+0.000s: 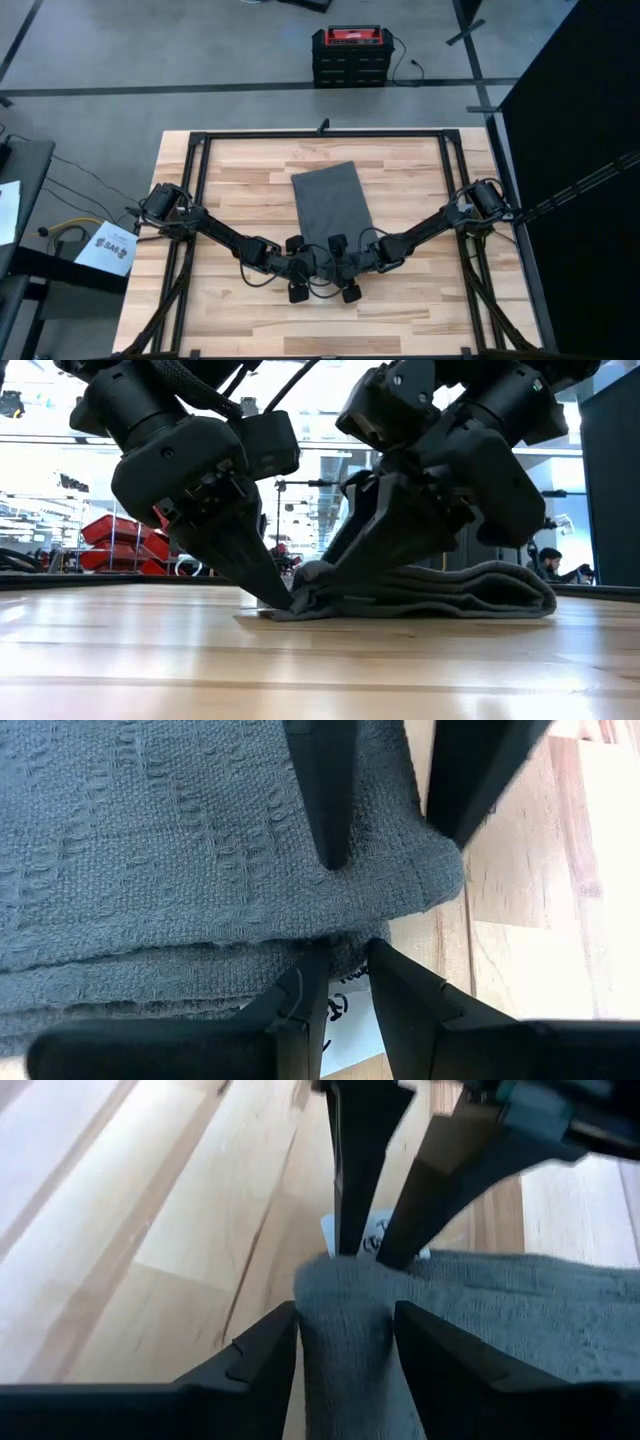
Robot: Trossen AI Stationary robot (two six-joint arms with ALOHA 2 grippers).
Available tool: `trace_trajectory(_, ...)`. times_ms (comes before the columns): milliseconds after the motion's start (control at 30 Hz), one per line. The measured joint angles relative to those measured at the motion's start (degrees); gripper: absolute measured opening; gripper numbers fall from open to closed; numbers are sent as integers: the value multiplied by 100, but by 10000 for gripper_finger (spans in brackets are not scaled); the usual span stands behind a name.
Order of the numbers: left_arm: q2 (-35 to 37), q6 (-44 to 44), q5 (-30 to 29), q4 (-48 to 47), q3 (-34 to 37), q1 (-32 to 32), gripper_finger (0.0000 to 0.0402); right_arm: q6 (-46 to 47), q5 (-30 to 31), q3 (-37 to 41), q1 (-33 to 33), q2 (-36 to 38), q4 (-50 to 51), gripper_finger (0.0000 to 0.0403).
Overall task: Roll towel
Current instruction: Fold the gray towel
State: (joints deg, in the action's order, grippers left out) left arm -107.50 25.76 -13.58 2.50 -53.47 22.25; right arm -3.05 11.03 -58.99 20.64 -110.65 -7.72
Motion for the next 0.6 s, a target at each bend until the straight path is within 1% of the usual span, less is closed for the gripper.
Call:
trace_trajectory(67, 0, 35, 15, 0, 0, 17, 63, -7, -2, -28, -3, 2, -3, 142)
trace_trajectory(133, 0, 50, 32, -2, 0, 43, 63, -4, -2, -50, -29, 2, -3, 118)
trace_trajectory(200, 0, 66, 104, 3, 0, 69, 63, -26, -4, -58, -63, 2, -5, 84)
trace_trajectory(300, 0, 116, 216, 7, 0, 131, 63, -99, -11, -58, -120, 2, -1, 21)
trace_trajectory(333, 0, 121, 238, 7, 0, 148, 63, -139, -11, -58, -129, 2, -28, 12)
trace_trajectory(467, 0, 119, 260, 7, 0, 180, 63, -178, 68, -58, -166, 2, -456, 4)
trace_trajectory(500, 0, 118, 262, 7, 0, 180, 63, -203, 238, -58, -164, 2, -555, 3)
trace_trajectory(533, 0, 117, 264, 6, 0, 180, 63, -240, 534, -58, -162, 2, -618, 3)
trace_trajectory(600, 0, 116, 264, 5, 0, 180, 63, -312, 1263, -58, -162, 2, -703, 3)
